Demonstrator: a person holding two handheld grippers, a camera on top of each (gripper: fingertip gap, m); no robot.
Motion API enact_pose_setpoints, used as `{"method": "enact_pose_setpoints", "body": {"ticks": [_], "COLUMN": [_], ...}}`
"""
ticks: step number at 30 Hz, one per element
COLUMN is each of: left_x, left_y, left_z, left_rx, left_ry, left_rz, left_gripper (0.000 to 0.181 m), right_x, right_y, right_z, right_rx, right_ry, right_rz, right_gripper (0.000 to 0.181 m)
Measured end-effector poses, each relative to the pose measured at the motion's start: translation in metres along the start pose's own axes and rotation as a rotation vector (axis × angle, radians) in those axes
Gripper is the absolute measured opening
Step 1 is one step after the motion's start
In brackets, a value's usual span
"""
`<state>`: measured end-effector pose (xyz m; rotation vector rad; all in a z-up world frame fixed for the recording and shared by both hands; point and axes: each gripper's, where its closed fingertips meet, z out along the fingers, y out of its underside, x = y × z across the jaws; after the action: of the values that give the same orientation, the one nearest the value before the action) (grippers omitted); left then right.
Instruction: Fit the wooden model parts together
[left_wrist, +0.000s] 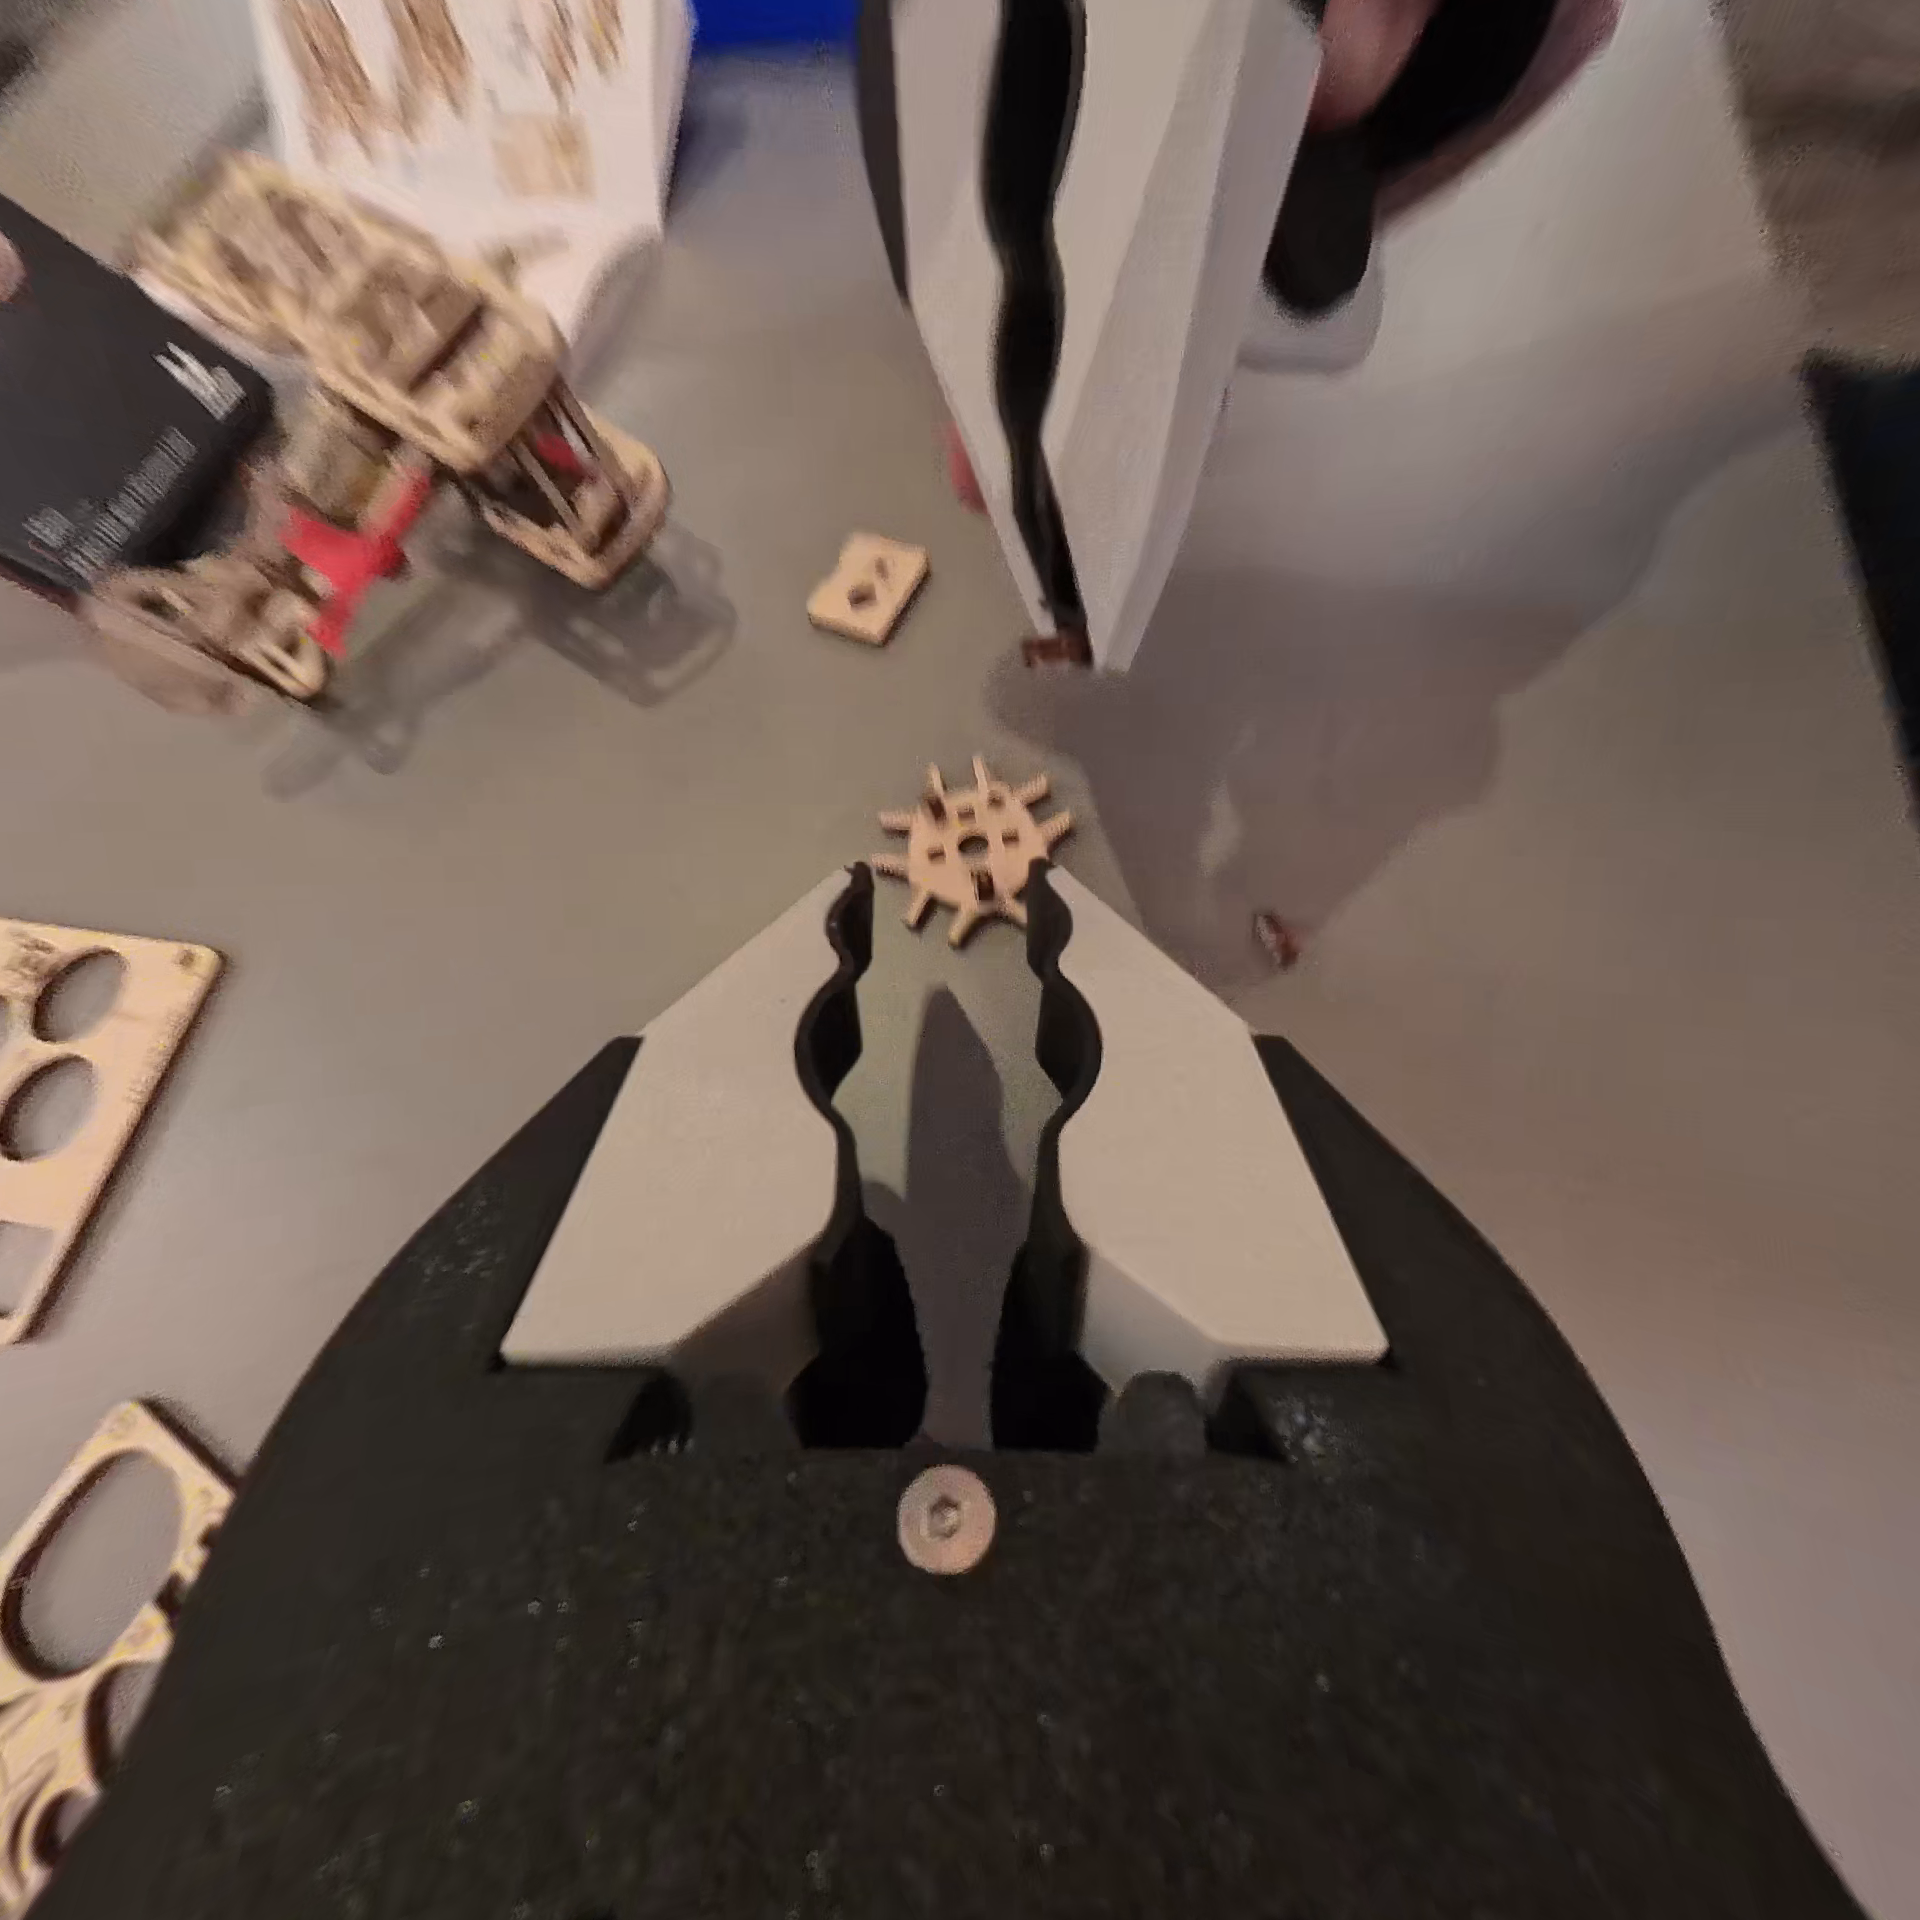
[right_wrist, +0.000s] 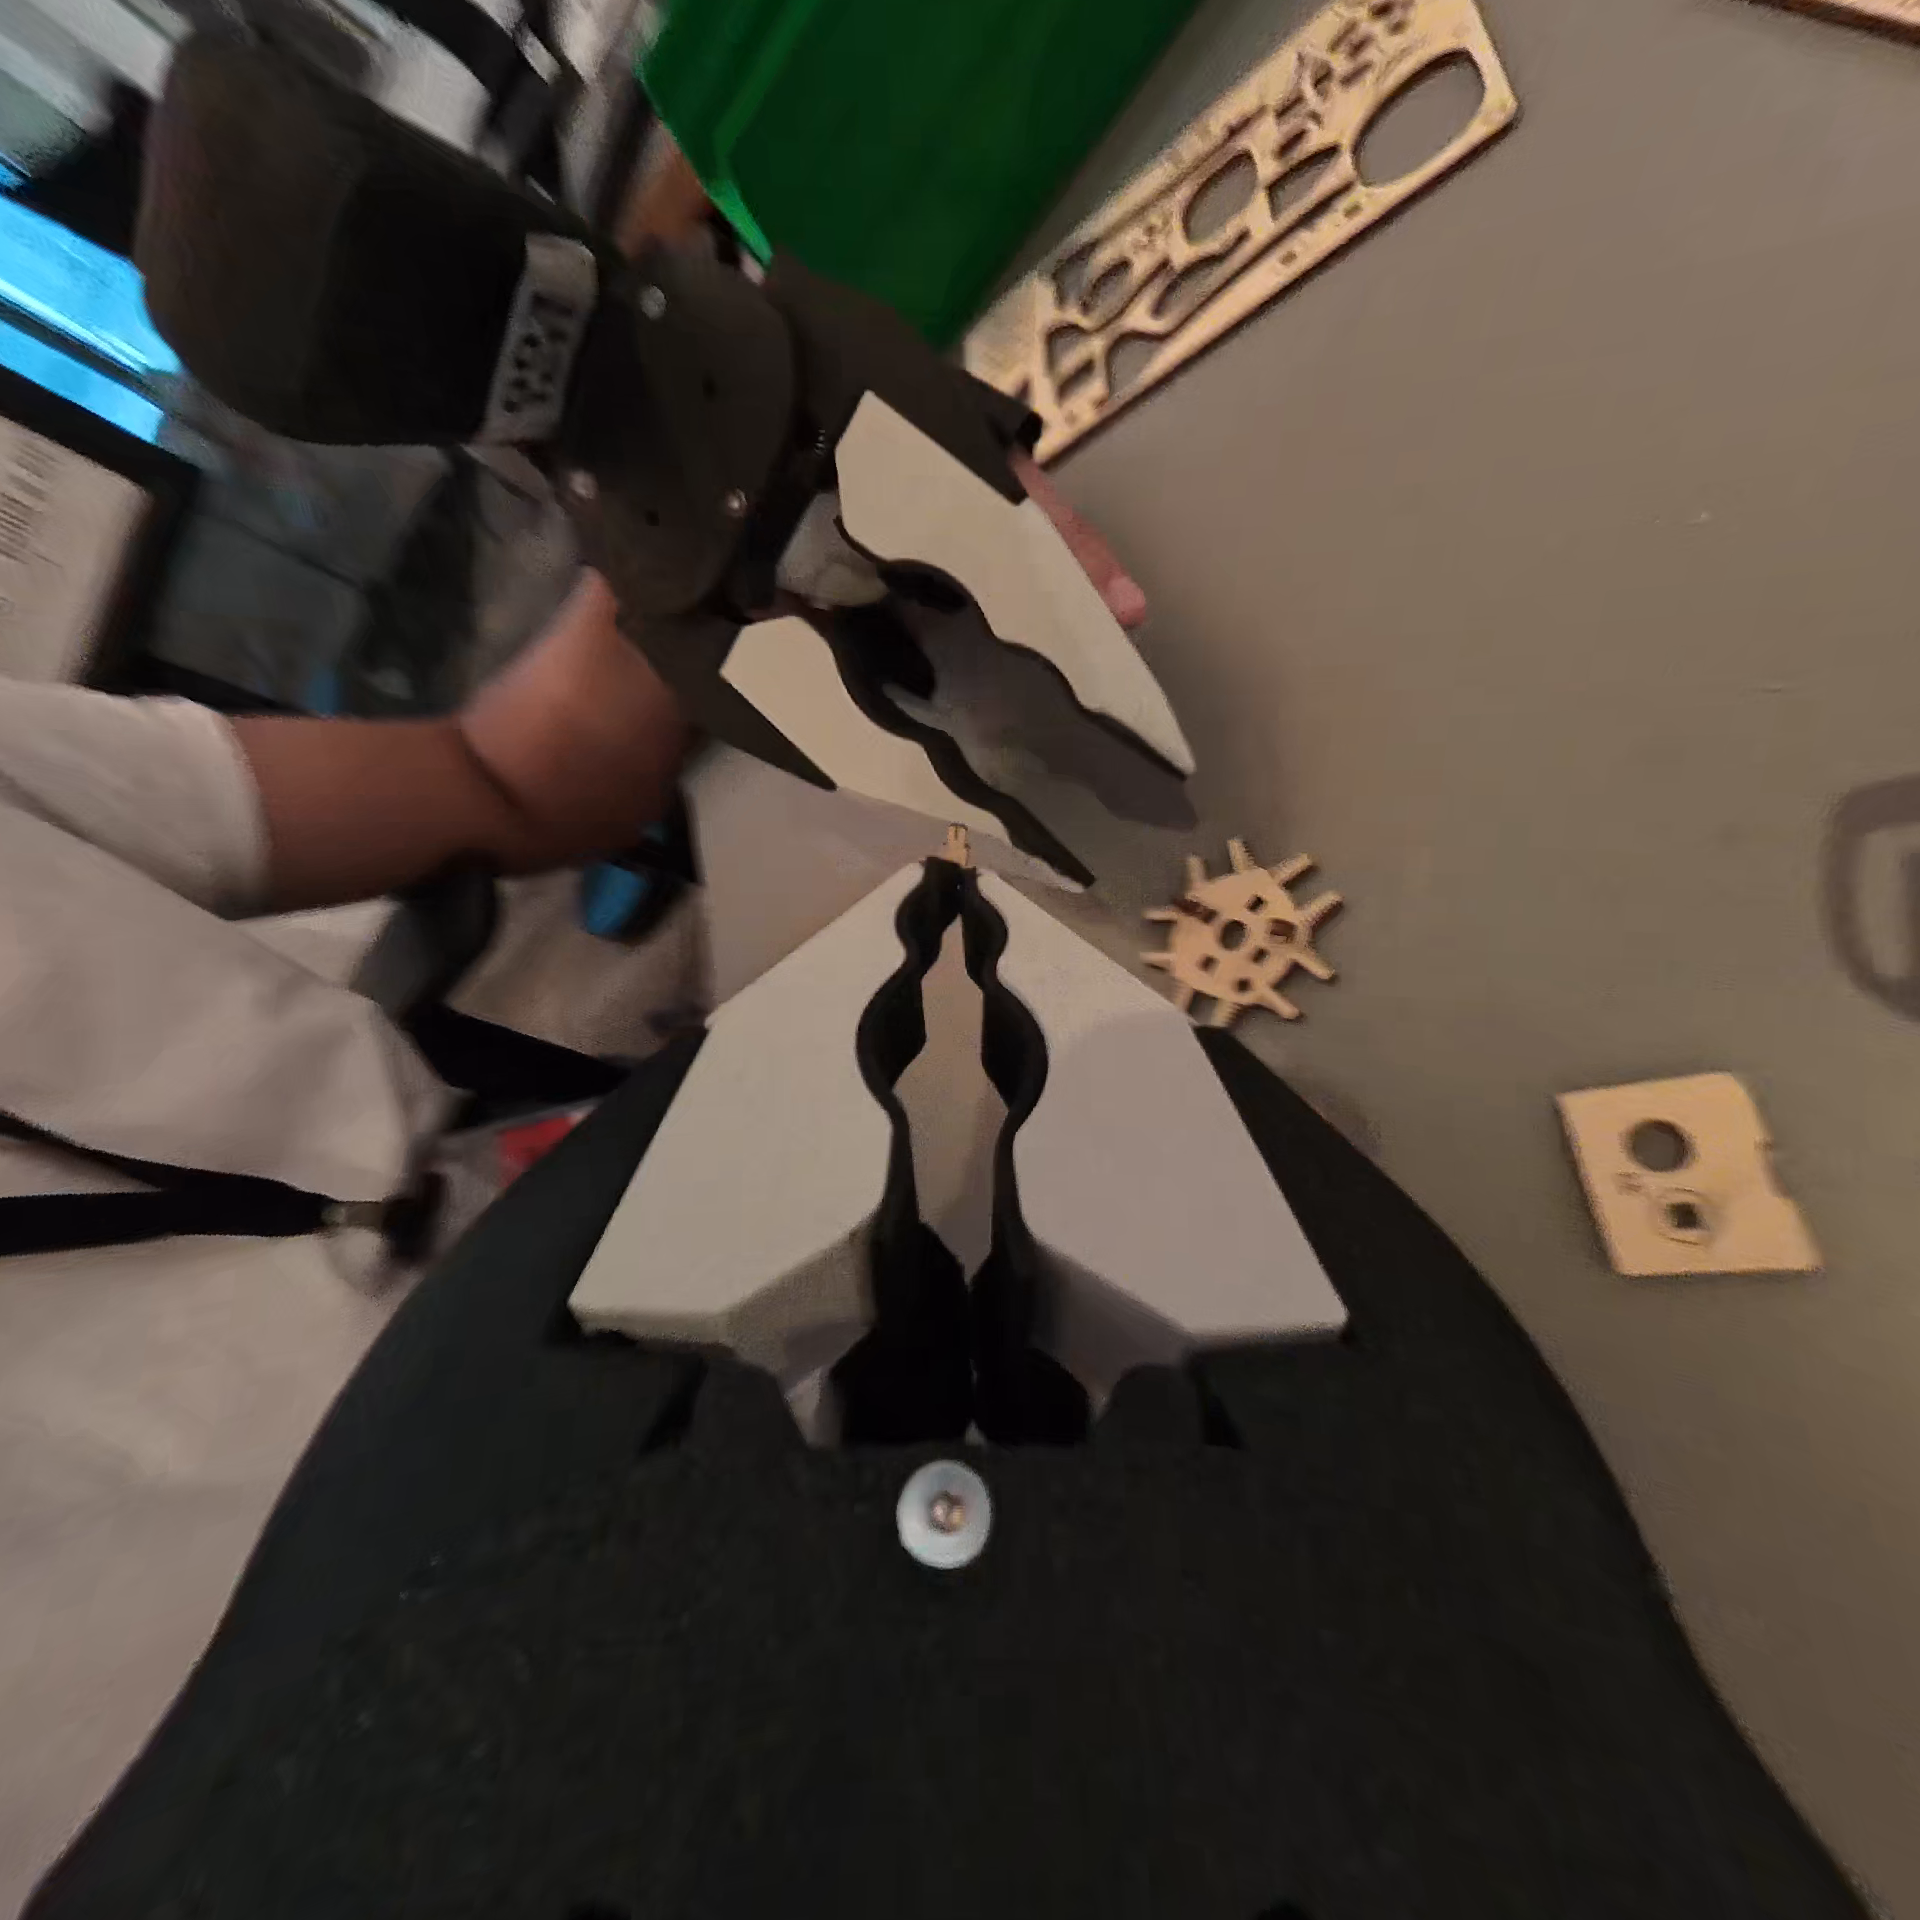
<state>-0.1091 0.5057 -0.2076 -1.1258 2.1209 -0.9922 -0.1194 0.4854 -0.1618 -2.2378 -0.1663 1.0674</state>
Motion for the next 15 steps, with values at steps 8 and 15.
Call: {"method": "enact_pose_setpoints", "body": {"ticks": [8,15], "left_x": [0.022,0.029], "left_y": [-0.059,-0.054], "left_z": [-0.03,-0.021], "left_rx": [0.332,0.289], "left_ry": [0.076,0.009], "left_rz": [0.064,0.205], "left_gripper": [0.007,0.016], "right_x": [-0.018,-0.012], "right_y": [0.003,0.021], "right_z": [-0.008,-0.006], "right_rx": [0.013,-0.12], "right_ry": [-0.138,-0.107], "right_rz": [0.106,0.147], "right_gripper": [0.002,0.002]}}
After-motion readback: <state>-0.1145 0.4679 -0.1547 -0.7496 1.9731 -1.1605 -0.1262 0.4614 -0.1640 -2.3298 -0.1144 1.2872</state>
